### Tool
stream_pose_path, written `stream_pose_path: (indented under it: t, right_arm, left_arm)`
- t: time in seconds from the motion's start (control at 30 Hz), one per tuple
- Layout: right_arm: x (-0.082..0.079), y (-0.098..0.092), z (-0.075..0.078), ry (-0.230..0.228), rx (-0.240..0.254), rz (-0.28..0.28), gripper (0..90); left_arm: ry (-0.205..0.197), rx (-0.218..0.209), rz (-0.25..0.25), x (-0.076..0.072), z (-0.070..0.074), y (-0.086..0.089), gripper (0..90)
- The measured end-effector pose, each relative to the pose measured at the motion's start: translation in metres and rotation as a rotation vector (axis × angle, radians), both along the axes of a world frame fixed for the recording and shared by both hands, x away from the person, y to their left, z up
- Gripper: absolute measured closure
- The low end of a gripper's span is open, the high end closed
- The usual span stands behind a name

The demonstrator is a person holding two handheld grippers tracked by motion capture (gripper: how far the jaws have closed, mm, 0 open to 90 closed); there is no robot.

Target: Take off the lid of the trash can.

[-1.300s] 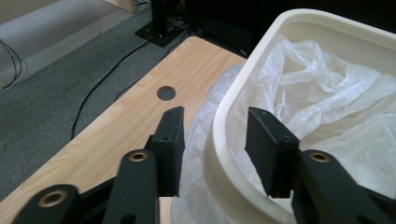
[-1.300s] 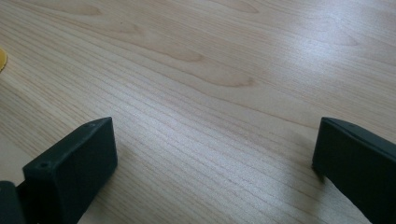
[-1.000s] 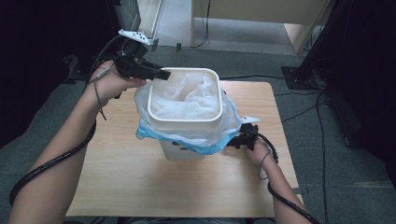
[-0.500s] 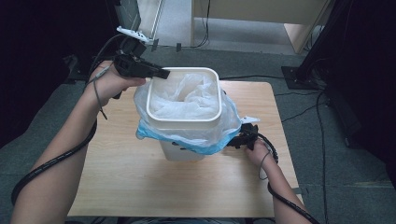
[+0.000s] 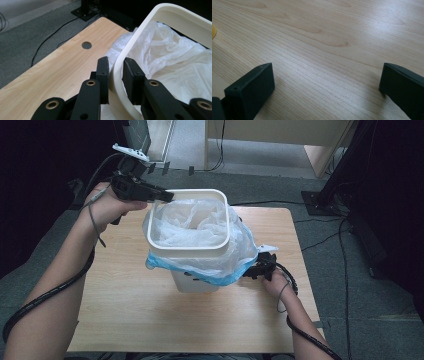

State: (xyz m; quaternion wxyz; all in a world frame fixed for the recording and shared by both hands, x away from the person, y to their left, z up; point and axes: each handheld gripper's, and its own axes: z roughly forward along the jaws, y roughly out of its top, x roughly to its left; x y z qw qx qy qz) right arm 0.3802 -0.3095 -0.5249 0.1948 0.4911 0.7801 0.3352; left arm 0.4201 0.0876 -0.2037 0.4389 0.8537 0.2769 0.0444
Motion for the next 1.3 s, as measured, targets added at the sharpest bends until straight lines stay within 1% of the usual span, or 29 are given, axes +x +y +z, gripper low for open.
stream_pose_path:
  t: [0.07, 0.13, 0.4, 0.67, 0.8, 0.97, 1.07, 1.3]
  right_arm:
    - [0.0, 0.0, 0.0, 0.0, 0.0, 0.0, 0.0]
    - [0.0, 0.0, 0.0, 0.001, 0.0, -0.001, 0.0]
    - [0.0, 0.0, 0.0, 0.001, 0.0, 0.001, 0.0]
    - [0.0, 0.0, 0.0, 0.001, 0.0, -0.001, 0.0]
    - [0.0, 0.0, 0.0, 0.0, 0.0, 0.0, 0.0]
    - [0.0, 0.0, 0.0, 0.001, 0.0, 0.0, 0.0]
    - [0.0, 0.0, 0.0, 0.001, 0.0, 0.0, 0.0]
    - [0.0, 0.0, 0.0, 0.001, 0.0, 0.0, 0.0]
  left_arm:
    - [0.001, -0.004, 0.005, -0.001, 0.001, 0.004, 75.5]
    - [0.002, -0.016, 0.006, -0.001, 0.002, 0.008, 75.5]
    - [-0.005, -0.002, 0.039, -0.003, 0.001, 0.026, 75.4]
    - [-0.004, 0.0, 0.055, -0.007, 0.001, 0.043, 75.4]
    - [0.008, -0.012, 0.055, -0.008, 0.0, 0.05, 75.4]
    - [-0.001, -0.009, 0.051, -0.01, -0.002, 0.057, 75.2]
    - [0.0, -0.014, 0.052, -0.012, -0.002, 0.061, 75.1]
    - [-0.011, -0.004, 0.061, -0.016, 0.0, 0.073, 74.9]
